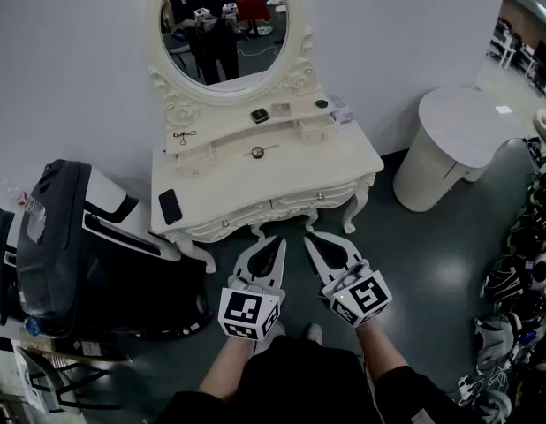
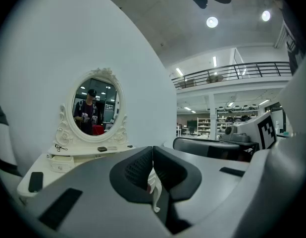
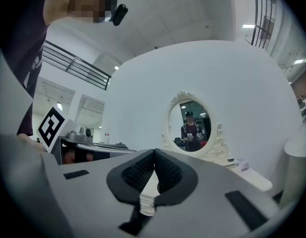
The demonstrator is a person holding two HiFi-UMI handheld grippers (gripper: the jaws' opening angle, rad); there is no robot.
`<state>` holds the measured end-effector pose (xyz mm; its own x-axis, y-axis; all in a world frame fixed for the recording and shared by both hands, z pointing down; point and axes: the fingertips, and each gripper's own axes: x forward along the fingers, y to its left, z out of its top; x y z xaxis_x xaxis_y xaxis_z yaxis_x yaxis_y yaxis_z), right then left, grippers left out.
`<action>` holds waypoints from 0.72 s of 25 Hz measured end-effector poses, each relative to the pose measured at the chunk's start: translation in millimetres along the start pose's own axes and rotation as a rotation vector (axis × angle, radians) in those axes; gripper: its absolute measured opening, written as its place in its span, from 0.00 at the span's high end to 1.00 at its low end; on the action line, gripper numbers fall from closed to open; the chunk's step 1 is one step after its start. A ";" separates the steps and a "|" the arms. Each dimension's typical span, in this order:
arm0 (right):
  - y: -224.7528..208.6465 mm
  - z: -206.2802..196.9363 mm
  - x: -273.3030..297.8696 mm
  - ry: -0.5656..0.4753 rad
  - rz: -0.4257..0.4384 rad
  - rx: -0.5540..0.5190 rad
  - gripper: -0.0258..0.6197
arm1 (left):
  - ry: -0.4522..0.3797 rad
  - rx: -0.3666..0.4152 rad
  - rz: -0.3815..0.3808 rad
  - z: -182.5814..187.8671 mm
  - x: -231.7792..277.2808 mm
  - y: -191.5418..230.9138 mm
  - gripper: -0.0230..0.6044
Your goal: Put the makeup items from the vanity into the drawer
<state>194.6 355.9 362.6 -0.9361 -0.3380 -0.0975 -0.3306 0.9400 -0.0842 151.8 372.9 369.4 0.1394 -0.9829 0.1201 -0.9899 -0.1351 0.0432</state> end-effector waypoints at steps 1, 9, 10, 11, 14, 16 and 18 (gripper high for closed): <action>1.8 -0.7 1.0 0.002 0.002 0.002 0.92 | -0.002 -0.001 0.000 -0.1 -1.4 1.2 0.94; 16.6 -3.6 17.7 0.020 0.009 -0.004 0.92 | -0.012 -0.014 0.009 2.4 -10.8 23.6 0.94; 17.1 -3.8 20.8 0.019 0.008 -0.001 0.92 | -0.014 -0.015 0.008 2.9 -11.1 27.2 0.94; 17.4 -3.6 24.3 0.013 0.007 0.006 0.92 | -0.016 -0.015 0.007 3.3 -11.5 31.3 0.94; 18.6 -4.4 36.9 -0.001 0.002 0.030 0.92 | -0.014 -0.013 0.002 2.2 -12.7 46.7 0.94; 20.1 -7.8 45.8 0.007 -0.008 0.028 0.92 | -0.009 -0.016 -0.005 0.1 -13.4 57.4 0.94; 21.6 -11.5 53.7 0.017 -0.020 0.030 0.92 | -0.004 -0.020 -0.014 -1.6 -14.2 66.5 0.94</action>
<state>135.7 358.6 367.0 -0.9312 -0.3561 -0.0785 -0.3463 0.9310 -0.1154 84.1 378.1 372.2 0.1534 -0.9814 0.1156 -0.9871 -0.1466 0.0647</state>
